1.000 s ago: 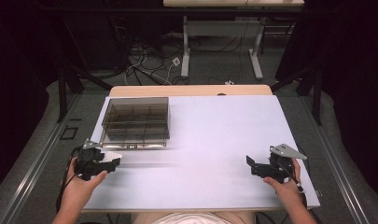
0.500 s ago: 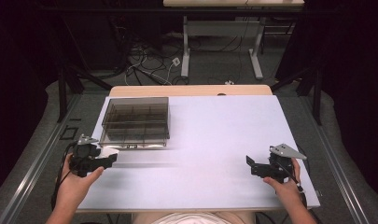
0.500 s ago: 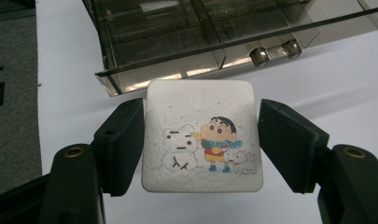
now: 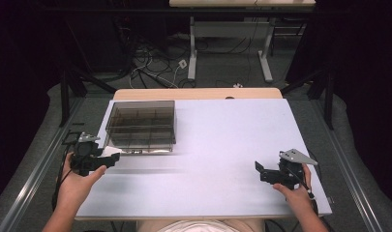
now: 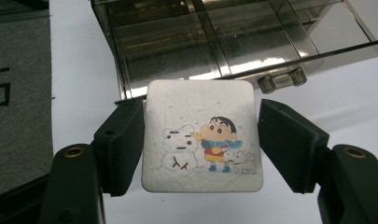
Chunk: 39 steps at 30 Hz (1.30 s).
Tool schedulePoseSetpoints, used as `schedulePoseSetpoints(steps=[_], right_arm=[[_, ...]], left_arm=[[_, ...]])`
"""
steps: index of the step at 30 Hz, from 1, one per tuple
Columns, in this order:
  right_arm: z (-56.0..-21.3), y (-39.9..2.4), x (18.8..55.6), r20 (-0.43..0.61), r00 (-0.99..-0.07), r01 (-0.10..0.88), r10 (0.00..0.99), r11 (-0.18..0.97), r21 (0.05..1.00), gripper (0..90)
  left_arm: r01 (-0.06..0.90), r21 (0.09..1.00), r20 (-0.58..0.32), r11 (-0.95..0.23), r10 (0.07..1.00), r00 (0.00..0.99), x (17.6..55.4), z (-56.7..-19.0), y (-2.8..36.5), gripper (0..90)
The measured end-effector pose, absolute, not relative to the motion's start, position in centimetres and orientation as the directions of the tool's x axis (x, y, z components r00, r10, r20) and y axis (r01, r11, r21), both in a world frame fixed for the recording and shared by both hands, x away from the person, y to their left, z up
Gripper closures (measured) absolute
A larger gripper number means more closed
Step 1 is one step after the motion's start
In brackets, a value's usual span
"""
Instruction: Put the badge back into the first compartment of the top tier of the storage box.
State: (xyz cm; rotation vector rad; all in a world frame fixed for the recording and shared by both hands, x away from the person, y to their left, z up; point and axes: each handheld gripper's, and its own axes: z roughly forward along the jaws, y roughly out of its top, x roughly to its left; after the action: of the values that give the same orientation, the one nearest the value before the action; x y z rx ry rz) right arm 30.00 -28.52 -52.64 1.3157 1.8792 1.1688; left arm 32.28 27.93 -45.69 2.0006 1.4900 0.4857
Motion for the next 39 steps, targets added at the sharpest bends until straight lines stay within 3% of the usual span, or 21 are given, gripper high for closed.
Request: schedulePoseSetpoints(steps=[39], right_arm=[[-52.7, -28.5, 30.0, 0.046, -0.365, 0.451, 0.930, 0.133, 0.882, 0.0]], left_arm=[[0.754, 0.643, -0.070, -0.136, 0.970, 0.235, 36.9, -44.6, 27.2, 33.4]])
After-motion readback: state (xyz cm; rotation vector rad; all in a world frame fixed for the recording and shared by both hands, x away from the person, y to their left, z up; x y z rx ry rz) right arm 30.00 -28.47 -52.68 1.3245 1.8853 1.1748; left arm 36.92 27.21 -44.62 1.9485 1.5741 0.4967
